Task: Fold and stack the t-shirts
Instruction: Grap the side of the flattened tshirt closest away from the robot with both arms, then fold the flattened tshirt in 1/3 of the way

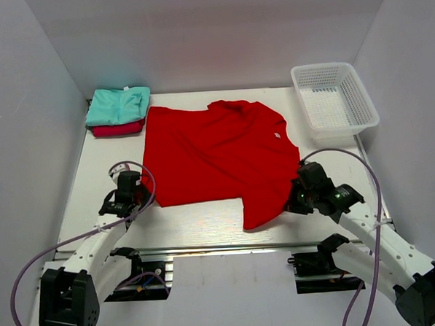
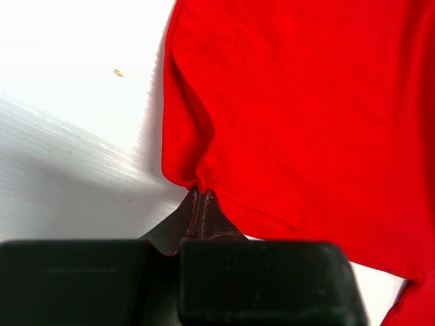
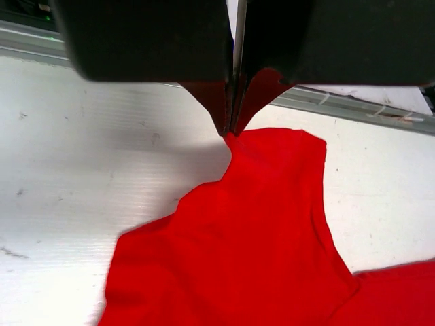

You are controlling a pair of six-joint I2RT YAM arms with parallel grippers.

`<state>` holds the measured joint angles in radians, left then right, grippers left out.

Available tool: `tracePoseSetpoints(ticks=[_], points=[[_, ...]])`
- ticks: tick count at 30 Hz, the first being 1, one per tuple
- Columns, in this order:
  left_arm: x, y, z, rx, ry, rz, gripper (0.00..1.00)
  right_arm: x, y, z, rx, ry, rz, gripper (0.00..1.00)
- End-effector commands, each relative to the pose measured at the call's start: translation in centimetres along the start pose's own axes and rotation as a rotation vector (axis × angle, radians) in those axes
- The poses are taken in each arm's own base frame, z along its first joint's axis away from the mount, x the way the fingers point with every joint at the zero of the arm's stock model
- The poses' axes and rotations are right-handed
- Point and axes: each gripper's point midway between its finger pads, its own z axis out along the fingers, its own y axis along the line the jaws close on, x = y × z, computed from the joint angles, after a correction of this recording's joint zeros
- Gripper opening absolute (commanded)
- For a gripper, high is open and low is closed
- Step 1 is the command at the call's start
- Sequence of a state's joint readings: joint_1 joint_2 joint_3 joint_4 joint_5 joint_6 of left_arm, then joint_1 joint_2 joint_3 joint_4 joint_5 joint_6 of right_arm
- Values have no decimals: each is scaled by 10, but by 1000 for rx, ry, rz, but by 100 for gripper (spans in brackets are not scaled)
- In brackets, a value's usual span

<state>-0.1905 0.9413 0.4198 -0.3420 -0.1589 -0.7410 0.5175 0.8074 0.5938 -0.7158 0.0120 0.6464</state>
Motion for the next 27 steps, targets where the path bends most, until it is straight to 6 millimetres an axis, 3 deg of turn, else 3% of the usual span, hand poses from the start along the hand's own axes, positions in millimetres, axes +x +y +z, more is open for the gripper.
tracePoseSetpoints(ticks=[1,3,5,8,11,15,18,24,27], points=[[-13,-12,-9,50,-32,5,0,-25,4,-17,16,-94,-11,0],[-23,-26,-14,99,-53,-1,0,-44,17,-24,-26,-163,-22,0],[-32,-35,-22,117,-57,-15,0,-52,24,-27,-42,-180,-3,0],[-38,-36,-21,83,-51,-25,0,-58,36,-23,-96,-194,32,0],[-39,-34,-13,45,-38,-40,0,-76,50,-18,-153,-266,60,0],[-47,-41,-6,18,-18,-77,0,-125,49,-33,-80,-443,115,0],[-51,-45,-3,9,-4,-113,0,-148,49,-41,-51,-527,144,0],[-87,-53,0,-18,-73,-151,0,-193,42,-46,78,-613,112,0],[-95,-52,11,-53,-75,-166,0,-217,35,-46,143,-647,107,0]])
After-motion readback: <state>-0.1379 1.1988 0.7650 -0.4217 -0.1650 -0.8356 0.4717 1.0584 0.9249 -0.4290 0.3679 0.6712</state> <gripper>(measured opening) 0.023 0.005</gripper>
